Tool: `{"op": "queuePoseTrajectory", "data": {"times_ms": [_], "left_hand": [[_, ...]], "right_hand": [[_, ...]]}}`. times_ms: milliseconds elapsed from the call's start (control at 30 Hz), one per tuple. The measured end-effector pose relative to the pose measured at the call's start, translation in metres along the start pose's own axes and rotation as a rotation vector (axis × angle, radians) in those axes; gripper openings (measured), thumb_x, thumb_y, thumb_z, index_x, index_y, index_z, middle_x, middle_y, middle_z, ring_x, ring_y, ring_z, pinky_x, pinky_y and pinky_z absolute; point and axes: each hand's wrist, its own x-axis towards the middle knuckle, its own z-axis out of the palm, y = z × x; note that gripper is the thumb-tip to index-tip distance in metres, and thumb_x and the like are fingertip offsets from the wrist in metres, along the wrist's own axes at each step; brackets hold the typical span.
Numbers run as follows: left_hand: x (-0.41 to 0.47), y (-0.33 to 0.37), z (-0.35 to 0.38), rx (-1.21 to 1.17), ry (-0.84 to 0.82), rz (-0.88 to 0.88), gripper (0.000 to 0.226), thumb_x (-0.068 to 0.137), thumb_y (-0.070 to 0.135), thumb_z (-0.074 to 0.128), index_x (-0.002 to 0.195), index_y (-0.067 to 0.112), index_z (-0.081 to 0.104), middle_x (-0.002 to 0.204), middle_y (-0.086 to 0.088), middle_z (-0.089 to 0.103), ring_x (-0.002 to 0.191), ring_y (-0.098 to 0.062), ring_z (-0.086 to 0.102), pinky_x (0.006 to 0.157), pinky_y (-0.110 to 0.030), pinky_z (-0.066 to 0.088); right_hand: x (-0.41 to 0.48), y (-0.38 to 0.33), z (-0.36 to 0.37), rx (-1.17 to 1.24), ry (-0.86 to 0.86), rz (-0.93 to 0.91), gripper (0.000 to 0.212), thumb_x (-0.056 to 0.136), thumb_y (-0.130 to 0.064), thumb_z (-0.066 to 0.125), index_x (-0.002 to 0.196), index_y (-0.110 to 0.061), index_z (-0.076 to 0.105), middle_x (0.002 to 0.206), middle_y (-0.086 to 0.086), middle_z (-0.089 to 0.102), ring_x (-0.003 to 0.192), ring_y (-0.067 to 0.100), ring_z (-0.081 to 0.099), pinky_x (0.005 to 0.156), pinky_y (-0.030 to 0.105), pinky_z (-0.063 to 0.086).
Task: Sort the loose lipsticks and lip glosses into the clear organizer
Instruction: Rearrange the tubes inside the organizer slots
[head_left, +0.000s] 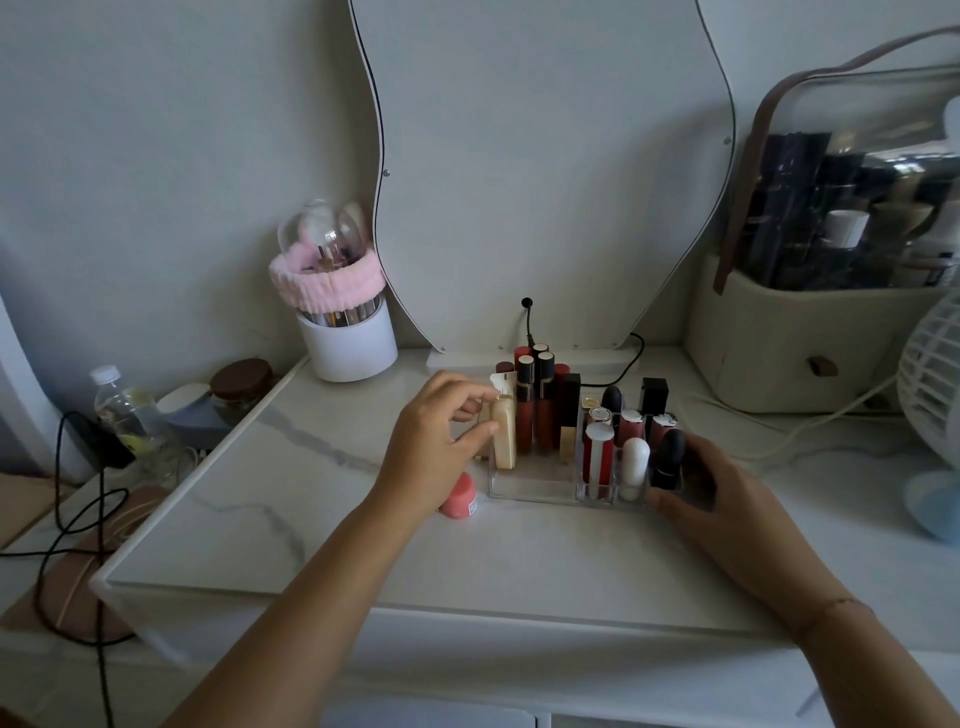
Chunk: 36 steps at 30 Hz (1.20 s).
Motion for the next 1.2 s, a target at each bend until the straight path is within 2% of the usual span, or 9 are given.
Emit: {"op": "queuePoseTrajectory", "data": {"times_ms": [200,433,533,633,767,867,967,1100,1200], "left_hand": [[0.007,-0.025,-0.014,0.023,0.077,-0.191,0.021,0.081,0.012,0.069,0.098,0.023,0.066,0.098,0.007,0.063,0.083,-0.004,0.06,0.073,-0.01,0.046],[0.056,-0.044,0.018,0.147,-0.396,-0.57,0.029,0.086,0.029,0.064,0.11,0.012,0.067,0.108,-0.006,0.067,0.099,-0.022,0.061,0.08,-0.026,0.043],[0.069,-0.038,0.029,0.24,-0.424,-0.535,0.01,0.082,0.012,0.062,0.074,0.017,0.064,0.087,-0.004,0.064,0.076,-0.014,0.057,0.06,-0.01,0.037],[0.077,-0.033,0.027,0.271,-0.453,-0.528,0.032,0.077,0.002,0.058,0.053,0.023,0.054,0.065,0.002,0.059,0.055,-0.004,0.044,0.038,-0.007,0.029],[0.074,-0.037,0.003,0.188,-0.365,-0.535,0.006,0.075,0.018,0.07,0.077,0.023,0.069,0.08,0.001,0.068,0.075,-0.011,0.062,0.063,-0.019,0.047],[0.061,-0.036,-0.026,-0.084,-0.15,-0.541,0.013,0.077,0.012,0.071,0.086,0.02,0.07,0.089,-0.004,0.07,0.086,-0.017,0.065,0.084,-0.032,0.055],[0.047,-0.019,-0.053,-0.242,-0.013,-0.443,0.018,0.077,0.01,0.071,0.086,0.026,0.073,0.089,0.001,0.074,0.084,-0.011,0.066,0.086,-0.028,0.053],[0.027,0.028,-0.058,-0.451,-0.017,-0.265,0.022,0.074,0.014,0.075,0.09,0.028,0.074,0.092,0.006,0.075,0.084,-0.004,0.067,0.075,-0.013,0.05],[0.018,0.051,-0.033,-0.423,-0.011,-0.181,0.025,0.073,0.007,0.075,0.091,0.025,0.075,0.09,0.0,0.075,0.081,-0.009,0.066,0.077,-0.02,0.052]], "right_hand": [[0.0,0.0,0.0,0.0,0.006,0.005,0.057,0.073,-0.034,0.074,0.124,-0.032,0.05,0.104,-0.014,0.061,0.095,0.005,0.057,0.07,0.01,0.038],[-0.002,-0.005,-0.002,-0.024,0.005,0.01,0.058,0.075,-0.033,0.073,0.127,-0.03,0.049,0.102,-0.018,0.057,0.09,0.001,0.053,0.069,0.007,0.035],[-0.002,-0.005,-0.002,-0.029,-0.003,0.012,0.057,0.075,-0.036,0.072,0.126,-0.032,0.048,0.103,-0.018,0.057,0.091,0.003,0.053,0.069,0.007,0.035],[-0.002,-0.004,-0.002,-0.034,-0.001,0.01,0.057,0.075,-0.035,0.073,0.126,-0.032,0.048,0.103,-0.017,0.057,0.092,0.003,0.054,0.069,0.006,0.035],[-0.001,-0.004,-0.002,-0.021,0.002,0.007,0.057,0.074,-0.034,0.073,0.126,-0.032,0.049,0.103,-0.018,0.058,0.091,0.002,0.054,0.069,0.007,0.036],[-0.001,-0.002,-0.001,-0.013,-0.002,0.011,0.058,0.074,-0.034,0.074,0.127,-0.031,0.048,0.105,-0.015,0.059,0.094,0.004,0.055,0.07,0.01,0.037],[-0.001,-0.002,-0.001,-0.017,0.003,0.004,0.057,0.074,-0.034,0.073,0.126,-0.031,0.049,0.103,-0.016,0.058,0.092,0.003,0.055,0.069,0.008,0.036],[0.0,-0.001,0.0,-0.025,0.013,0.001,0.056,0.073,-0.034,0.074,0.124,-0.032,0.05,0.101,-0.017,0.059,0.089,0.002,0.054,0.067,0.006,0.034],[0.0,0.001,0.0,-0.025,0.011,0.001,0.057,0.074,-0.034,0.073,0.125,-0.032,0.049,0.102,-0.017,0.058,0.09,0.002,0.054,0.066,0.005,0.034]]}}
